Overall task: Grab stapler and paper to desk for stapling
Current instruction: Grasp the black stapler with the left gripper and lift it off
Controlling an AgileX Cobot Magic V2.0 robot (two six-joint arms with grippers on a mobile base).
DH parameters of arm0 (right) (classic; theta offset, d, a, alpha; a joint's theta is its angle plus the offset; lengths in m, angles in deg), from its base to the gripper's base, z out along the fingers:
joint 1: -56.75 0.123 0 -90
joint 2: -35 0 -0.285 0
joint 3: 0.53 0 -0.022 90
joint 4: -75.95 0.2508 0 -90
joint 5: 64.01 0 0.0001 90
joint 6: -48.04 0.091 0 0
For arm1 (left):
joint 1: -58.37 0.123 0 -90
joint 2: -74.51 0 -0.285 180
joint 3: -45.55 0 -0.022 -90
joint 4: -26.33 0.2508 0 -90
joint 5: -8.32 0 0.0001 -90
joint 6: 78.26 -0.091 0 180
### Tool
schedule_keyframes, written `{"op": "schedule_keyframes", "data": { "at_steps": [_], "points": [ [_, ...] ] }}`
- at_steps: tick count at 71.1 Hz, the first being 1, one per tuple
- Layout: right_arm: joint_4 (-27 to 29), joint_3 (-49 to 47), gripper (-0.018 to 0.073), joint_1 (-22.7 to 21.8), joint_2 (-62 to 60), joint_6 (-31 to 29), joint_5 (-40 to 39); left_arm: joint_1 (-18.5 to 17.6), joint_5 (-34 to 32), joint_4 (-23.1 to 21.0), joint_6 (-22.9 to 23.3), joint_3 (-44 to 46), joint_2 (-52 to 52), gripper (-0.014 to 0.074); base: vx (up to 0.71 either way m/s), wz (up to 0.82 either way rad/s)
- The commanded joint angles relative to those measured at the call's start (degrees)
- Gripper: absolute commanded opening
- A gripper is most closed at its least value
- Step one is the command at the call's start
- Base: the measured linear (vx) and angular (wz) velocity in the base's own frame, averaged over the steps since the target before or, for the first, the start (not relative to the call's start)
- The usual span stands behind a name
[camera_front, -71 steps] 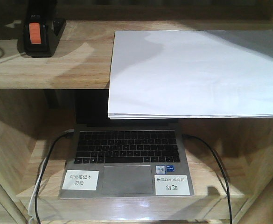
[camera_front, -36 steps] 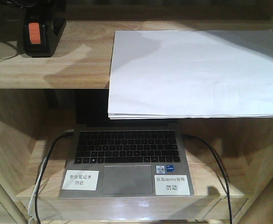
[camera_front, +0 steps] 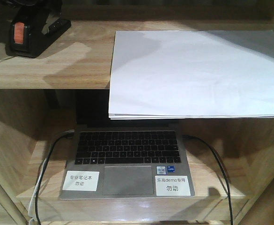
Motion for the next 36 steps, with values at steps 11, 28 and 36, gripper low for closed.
{"op": "schedule_keyframes", "data": {
  "at_steps": [11,28,36],
  "points": [
    [-0.18,0.31,-0.0010,-0.05,-0.61,-0.18,-4.01,-0.23,-3.12,-7.08,-6.59,1.41,-5.56,-0.0006,0.00,0.00],
    [-0.18,0.31,-0.0010,-0.05,-0.61,-0.18,-4.01,-0.23,-2.95,-11.68,-11.47,1.36,-9.95,-0.0006,0.00,0.00],
    [-0.18,0.31,-0.0010,-0.05,-0.61,-0.18,-4.01,-0.23,-3.00,-15.33,-14.87,1.36,-12.46,-0.0006,0.00,0.00]
  ]
}}
